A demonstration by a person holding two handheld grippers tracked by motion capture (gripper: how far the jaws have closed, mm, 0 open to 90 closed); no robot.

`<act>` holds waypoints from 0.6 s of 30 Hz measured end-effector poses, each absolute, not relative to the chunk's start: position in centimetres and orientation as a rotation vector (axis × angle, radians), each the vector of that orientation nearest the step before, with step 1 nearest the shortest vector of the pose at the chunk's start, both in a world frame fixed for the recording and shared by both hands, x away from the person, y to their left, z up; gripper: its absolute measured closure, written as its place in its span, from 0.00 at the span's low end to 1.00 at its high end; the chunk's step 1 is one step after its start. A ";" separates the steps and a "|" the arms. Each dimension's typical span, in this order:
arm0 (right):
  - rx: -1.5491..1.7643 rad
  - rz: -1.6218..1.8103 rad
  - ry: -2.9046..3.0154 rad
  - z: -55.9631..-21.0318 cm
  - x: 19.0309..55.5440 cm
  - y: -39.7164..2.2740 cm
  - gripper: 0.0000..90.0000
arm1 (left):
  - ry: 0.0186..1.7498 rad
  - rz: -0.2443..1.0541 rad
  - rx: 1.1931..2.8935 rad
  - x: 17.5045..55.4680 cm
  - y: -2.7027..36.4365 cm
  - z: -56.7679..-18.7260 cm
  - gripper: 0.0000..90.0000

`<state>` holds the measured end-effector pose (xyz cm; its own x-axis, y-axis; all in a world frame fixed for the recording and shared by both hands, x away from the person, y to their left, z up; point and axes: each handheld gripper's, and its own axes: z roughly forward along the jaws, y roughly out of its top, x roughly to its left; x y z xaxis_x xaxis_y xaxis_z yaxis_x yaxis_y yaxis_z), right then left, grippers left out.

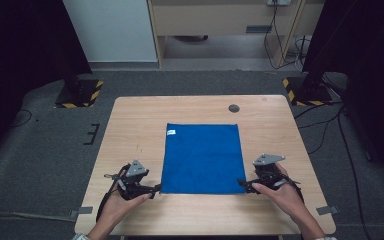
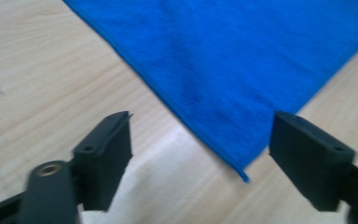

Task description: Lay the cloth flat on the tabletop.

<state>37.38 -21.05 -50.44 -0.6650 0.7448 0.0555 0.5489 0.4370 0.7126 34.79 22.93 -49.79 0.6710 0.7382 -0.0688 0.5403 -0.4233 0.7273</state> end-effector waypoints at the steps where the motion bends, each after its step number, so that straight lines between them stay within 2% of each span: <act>1: 1.122 1.051 2.426 -50.5 37.6 -21.0 0.08 | 0.989 0.334 2.130 35.2 23.0 -49.8 0.18; 9: 1.131 1.062 2.396 -50.2 38.8 -19.8 0.08 | 1.008 0.338 2.120 37.4 23.5 -49.9 0.11; 18: 1.102 1.037 2.444 -49.6 39.7 -17.7 0.08 | 0.941 0.342 2.129 39.9 22.6 -48.6 0.08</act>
